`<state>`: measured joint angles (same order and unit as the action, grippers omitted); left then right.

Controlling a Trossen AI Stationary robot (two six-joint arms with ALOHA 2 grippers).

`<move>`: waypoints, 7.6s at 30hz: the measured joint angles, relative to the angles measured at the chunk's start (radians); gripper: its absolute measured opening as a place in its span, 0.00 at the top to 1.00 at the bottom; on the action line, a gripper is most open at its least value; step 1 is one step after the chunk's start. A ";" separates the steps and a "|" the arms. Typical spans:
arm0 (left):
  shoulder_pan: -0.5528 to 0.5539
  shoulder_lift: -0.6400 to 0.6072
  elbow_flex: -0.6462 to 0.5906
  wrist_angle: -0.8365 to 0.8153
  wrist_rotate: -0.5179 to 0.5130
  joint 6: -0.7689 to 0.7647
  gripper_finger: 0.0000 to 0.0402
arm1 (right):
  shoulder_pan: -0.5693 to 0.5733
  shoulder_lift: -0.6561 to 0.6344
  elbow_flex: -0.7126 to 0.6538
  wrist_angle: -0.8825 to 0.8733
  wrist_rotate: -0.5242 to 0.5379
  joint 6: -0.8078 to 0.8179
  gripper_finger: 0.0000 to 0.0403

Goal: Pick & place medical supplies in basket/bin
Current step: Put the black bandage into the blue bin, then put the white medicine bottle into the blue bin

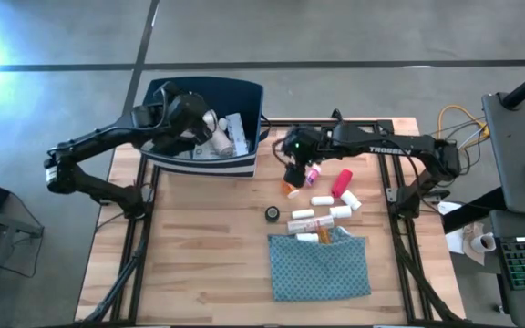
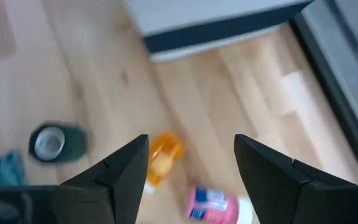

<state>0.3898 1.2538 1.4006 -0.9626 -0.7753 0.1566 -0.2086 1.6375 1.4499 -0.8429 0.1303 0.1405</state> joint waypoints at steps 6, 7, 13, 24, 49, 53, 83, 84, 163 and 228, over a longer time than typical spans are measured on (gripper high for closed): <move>-0.056 -0.022 0.032 -0.022 0.000 -0.077 0.43 | 0.071 0.000 -0.046 -0.012 -0.048 -0.013 0.43; -0.075 -0.032 0.044 -0.039 0.000 -0.116 0.43 | 0.075 0.000 -0.063 0.014 -0.086 -0.014 0.43; -0.219 -0.092 0.080 -0.141 0.043 -0.503 0.43 | 0.081 0.000 -0.191 0.209 -0.206 -0.037 0.43; -0.461 -0.177 0.065 -0.189 0.046 -0.787 0.43 | 0.085 0.000 -0.406 0.650 -0.290 -0.081 0.43; -0.469 -0.181 0.006 -0.241 0.069 -0.699 0.43 | 0.254 0.001 -0.530 0.779 -0.025 -0.035 0.43; -0.469 -0.206 0.006 -0.258 0.067 -0.694 0.43 | 0.255 0.017 -0.529 0.797 -0.022 -0.036 0.43; -0.468 -0.333 -0.056 -0.303 0.059 -0.716 0.43 | 0.297 0.230 -0.195 0.307 0.021 0.092 0.11; -0.468 -0.334 -0.061 -0.303 0.059 -0.716 0.43 | 0.298 0.243 -0.200 0.308 0.019 0.091 0.10; -0.468 -0.357 -0.069 -0.305 0.066 -0.761 0.43 | -0.111 0.440 0.808 -0.005 -0.033 0.075 0.22; -0.468 -0.358 -0.161 -0.304 0.066 -0.761 0.43 | 0.445 0.099 -0.296 0.098 0.185 0.427 0.60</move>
<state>-0.0780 0.8963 1.2392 -1.2667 -0.7093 -0.6044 0.2364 1.7368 1.1534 -0.7444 0.3157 0.5679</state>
